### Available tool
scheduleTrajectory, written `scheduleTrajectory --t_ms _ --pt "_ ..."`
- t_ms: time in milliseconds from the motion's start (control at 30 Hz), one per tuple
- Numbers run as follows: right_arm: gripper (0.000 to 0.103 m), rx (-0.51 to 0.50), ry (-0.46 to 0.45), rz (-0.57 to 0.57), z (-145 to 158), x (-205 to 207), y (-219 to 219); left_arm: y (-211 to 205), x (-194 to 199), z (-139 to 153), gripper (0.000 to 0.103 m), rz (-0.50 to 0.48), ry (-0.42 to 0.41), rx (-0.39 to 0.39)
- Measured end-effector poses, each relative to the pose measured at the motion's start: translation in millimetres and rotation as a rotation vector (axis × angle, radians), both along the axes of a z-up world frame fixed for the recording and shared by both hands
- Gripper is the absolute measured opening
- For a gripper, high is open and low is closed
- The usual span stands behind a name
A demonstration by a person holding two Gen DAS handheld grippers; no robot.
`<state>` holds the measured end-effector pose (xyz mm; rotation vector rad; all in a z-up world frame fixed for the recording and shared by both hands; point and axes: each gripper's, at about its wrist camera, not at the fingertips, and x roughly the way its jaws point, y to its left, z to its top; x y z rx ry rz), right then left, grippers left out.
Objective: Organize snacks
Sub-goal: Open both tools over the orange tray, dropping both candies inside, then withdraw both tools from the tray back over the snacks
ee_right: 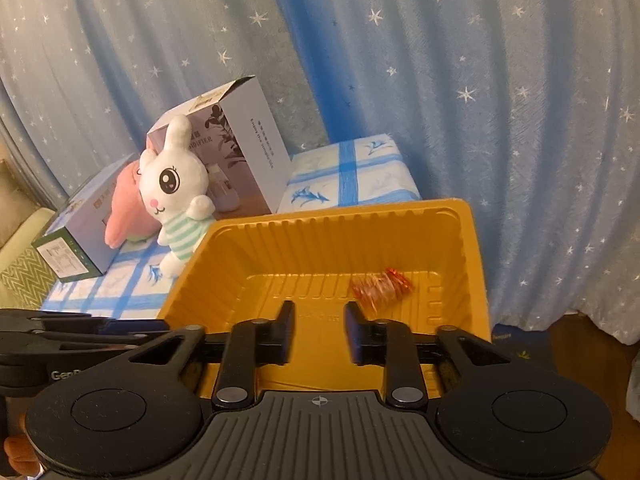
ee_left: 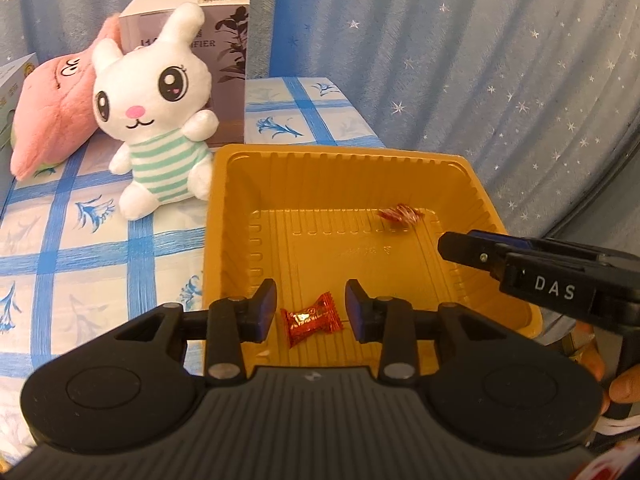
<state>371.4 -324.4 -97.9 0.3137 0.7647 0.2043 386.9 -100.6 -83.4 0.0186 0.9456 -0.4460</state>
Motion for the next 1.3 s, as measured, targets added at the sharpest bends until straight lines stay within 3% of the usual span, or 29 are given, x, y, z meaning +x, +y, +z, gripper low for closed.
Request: scheduleTrajectory --t_ms 33,133,700,1300 --pt "0.049 0.0 -0.004 -0.002 2.1 -2.0 0.1 1.5 -1.8 1.5 0.035 0.002 -0.001 -0.004" --pt "0.055 -0.009 -0.024 -0.009 7.7 -10.3 -0.5 6.2 -8.9 6.7 0.039 0.007 -0.006 -0.013" --pt "0.061 0.002 -0.054 -0.008 40.3 -96.3 -7.3 45.2 -102.6 43.7 0.04 0.073 -0.057 -0.056" --pt "0.061 0.008 -0.045 0.148 45.1 -192.5 30.1 129.2 -231.1 38.6 0.042 0.265 -0.039 -0.008"
